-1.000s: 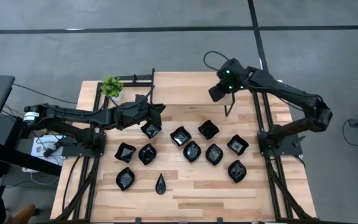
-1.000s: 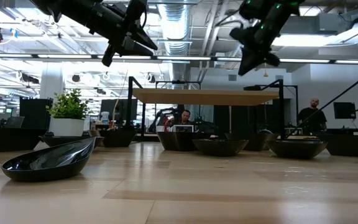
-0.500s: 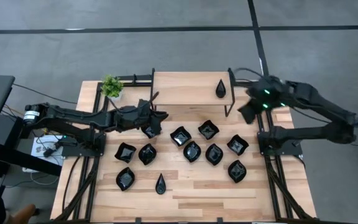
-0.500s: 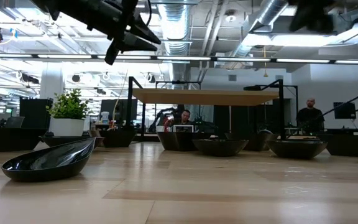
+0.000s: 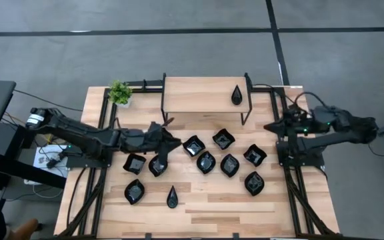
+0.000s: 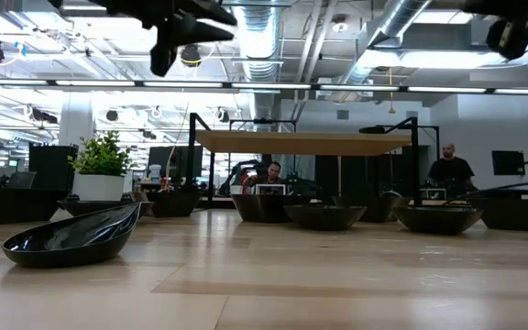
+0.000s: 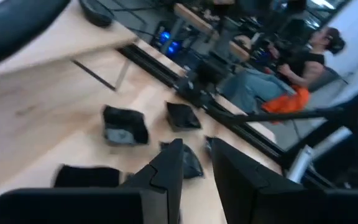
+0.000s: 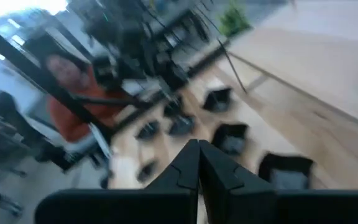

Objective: Pick & Place Mini shaped plates
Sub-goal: Stack the black plate on top of the black plate on the shelf

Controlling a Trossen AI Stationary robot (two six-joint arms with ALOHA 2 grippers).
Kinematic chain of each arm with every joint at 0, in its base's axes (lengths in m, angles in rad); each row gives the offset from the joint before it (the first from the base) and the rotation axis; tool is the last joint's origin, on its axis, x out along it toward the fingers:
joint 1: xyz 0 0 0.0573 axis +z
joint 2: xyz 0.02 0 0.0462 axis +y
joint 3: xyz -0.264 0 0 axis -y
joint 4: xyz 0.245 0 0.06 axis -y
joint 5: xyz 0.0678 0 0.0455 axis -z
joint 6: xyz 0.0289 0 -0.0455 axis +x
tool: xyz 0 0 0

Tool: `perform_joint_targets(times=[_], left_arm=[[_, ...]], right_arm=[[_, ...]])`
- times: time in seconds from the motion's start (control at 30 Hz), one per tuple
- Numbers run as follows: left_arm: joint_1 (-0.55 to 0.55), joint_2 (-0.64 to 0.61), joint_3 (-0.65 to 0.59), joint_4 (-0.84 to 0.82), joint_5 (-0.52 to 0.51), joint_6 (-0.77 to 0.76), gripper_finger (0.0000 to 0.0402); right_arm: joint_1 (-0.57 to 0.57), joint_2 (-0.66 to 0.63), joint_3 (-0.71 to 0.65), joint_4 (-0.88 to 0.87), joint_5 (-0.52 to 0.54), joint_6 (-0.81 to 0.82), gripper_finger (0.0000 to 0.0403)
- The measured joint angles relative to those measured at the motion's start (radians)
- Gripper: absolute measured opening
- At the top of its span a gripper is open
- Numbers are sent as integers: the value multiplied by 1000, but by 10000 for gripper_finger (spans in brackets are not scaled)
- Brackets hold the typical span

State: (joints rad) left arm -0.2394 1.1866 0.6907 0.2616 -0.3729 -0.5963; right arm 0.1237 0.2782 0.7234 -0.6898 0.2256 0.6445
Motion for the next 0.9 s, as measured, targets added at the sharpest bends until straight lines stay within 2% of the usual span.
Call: perform_joint_targets(times=[0.13,0.27,0.37,0.47,0.53,0.73,0.9], left_arm=[[-51,0,0,9,0,-57,86],[-92,0,0,12,-1,-114,86],[-127,0,0,14,-2,-144,86],[-165,0,0,16,-32,-171,86],[-191,0,0,16,-54,-191,86],[-250,2,0,16,-78,-281,86],[-293,63,32,17,-83,-352,86]], right_arm=[[51,-24,-110,147,-18,-52,1],[99,-19,-161,224,-11,-77,1],[129,-17,-193,234,19,-93,1],[154,-20,-222,240,94,-141,1],[165,-33,-246,267,125,-178,1],[172,-92,-356,377,119,-202,1],[172,-152,-447,453,118,-202,1]])
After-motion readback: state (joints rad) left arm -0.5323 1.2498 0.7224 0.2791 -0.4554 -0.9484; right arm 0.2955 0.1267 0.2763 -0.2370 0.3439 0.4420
